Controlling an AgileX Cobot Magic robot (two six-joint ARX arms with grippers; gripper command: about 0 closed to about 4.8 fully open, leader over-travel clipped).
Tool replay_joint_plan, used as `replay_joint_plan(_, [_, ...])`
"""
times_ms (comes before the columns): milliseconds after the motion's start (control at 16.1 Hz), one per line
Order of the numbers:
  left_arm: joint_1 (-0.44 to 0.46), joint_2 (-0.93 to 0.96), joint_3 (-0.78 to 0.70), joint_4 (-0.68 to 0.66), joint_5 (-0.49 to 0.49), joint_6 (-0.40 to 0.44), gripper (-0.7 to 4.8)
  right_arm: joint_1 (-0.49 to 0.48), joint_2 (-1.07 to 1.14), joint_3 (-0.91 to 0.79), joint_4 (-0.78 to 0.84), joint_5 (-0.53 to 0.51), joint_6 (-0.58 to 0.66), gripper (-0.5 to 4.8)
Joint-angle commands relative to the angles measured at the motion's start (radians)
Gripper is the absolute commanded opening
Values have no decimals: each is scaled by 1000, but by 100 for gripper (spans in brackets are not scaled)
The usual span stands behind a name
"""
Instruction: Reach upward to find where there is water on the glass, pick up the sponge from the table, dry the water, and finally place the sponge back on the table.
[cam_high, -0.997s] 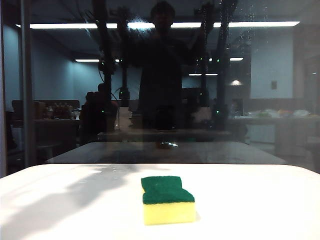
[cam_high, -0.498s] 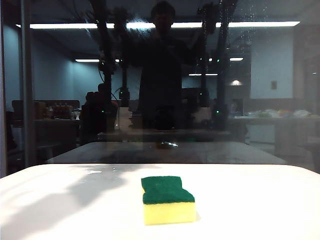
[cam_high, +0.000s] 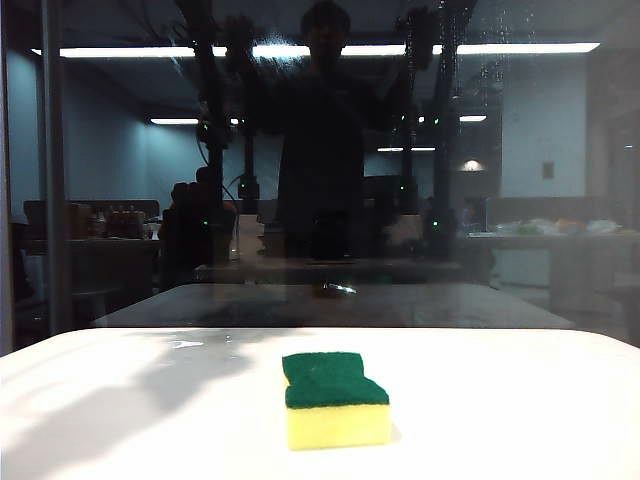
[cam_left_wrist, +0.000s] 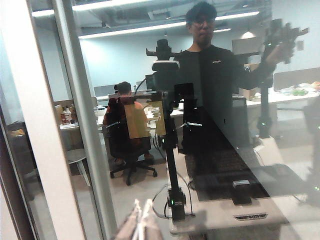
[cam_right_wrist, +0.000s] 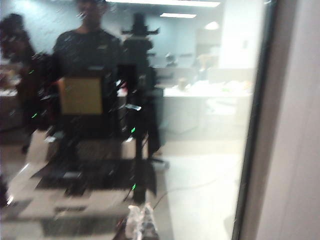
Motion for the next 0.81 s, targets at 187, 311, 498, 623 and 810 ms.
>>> replay_joint_plan(187, [2, -3, 6, 10, -2, 4, -5, 0, -18, 2, -134, -74, 5, -5])
replay_joint_plan(311, [2, -3, 6, 10, -2, 5, -5, 1, -40, -8, -161, -102, 11, -5])
replay_joint_plan(498, [2, -3, 6, 10, -2, 19, -5, 19, -154, -132, -172, -101, 32, 2])
replay_joint_plan(623, [2, -3, 6, 10, -2, 19, -5, 66, -266, -285, -171, -101, 32, 28])
replay_joint_plan(810, [1, -3, 5, 4, -1, 19, -5, 176, -406, -528, -201, -102, 32, 136])
